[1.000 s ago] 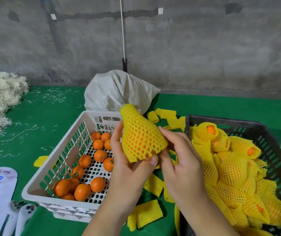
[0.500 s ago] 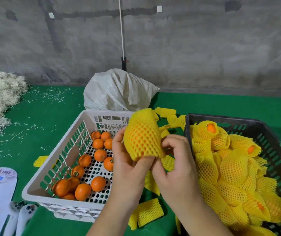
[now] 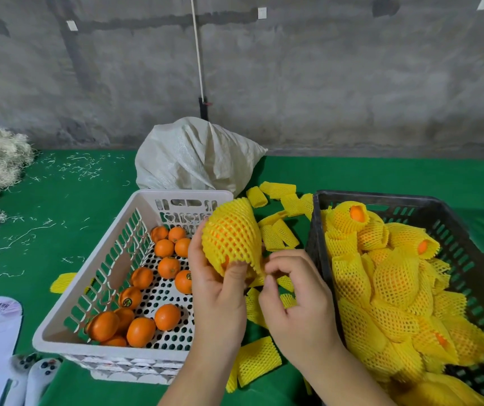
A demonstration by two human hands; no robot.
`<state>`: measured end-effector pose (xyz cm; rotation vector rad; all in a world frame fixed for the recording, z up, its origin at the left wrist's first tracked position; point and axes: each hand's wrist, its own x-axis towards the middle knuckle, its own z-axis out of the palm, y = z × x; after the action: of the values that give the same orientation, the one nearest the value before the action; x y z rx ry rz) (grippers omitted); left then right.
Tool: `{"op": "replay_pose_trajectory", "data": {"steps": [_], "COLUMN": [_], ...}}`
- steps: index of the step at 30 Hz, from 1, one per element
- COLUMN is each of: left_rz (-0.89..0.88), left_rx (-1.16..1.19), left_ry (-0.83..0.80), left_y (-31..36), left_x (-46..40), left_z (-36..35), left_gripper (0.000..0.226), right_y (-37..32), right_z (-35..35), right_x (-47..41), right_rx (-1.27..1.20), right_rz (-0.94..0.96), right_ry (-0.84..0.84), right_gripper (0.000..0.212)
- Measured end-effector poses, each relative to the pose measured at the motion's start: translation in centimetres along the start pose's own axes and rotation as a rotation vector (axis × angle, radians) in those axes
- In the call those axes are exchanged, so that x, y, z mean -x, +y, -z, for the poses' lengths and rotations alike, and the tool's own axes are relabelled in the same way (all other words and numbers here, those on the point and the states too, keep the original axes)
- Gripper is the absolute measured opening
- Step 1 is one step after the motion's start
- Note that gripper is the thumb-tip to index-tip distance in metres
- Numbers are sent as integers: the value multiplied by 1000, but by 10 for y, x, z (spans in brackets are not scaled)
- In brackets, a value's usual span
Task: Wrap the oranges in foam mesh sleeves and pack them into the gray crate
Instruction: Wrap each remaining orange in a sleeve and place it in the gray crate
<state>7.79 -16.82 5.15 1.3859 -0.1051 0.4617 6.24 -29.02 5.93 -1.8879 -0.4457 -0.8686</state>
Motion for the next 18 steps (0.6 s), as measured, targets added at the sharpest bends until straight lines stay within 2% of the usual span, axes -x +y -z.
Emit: {"op": "replay_pose_trajectory", "data": {"steps": [2, 3, 5, 7, 8, 11, 14, 18], "left_rz": [-76, -107, -98, -92, -84, -59, -97, -89], "left_rx": [-71, -112, -178, -281, -338, -409, -424, -467], "left_ry": [-66, -138, -341, -513, -571, -675, -677, -775], "left_y": [0, -1, -2, -9, -13, -18, -20, -29], "left_x": [-3, -6, -9, -12, -13, -13, 0, 23], "left_z": [6, 10, 18, 26, 30, 27, 9, -22], "left_gripper": [75, 84, 97, 103, 104, 92, 73, 76], "right_y": [-8, -12, -18, -17, -14, -7, -1, 7], "right_z": [3, 4, -1, -7, -7, -1, 6, 25], "right_x": [1, -1, -4, -3, 0, 14, 26, 33], "right_rx": [-263, -428, -668, -582, -503, -422, -439, -417], "right_rz": [-274, -414, -620, -670, -691, -778, -819, -811], "right_ry": [31, 19, -113, -191, -175, -82, 82, 307], "right_gripper": [30, 46, 75, 90, 94, 94, 89, 80]}}
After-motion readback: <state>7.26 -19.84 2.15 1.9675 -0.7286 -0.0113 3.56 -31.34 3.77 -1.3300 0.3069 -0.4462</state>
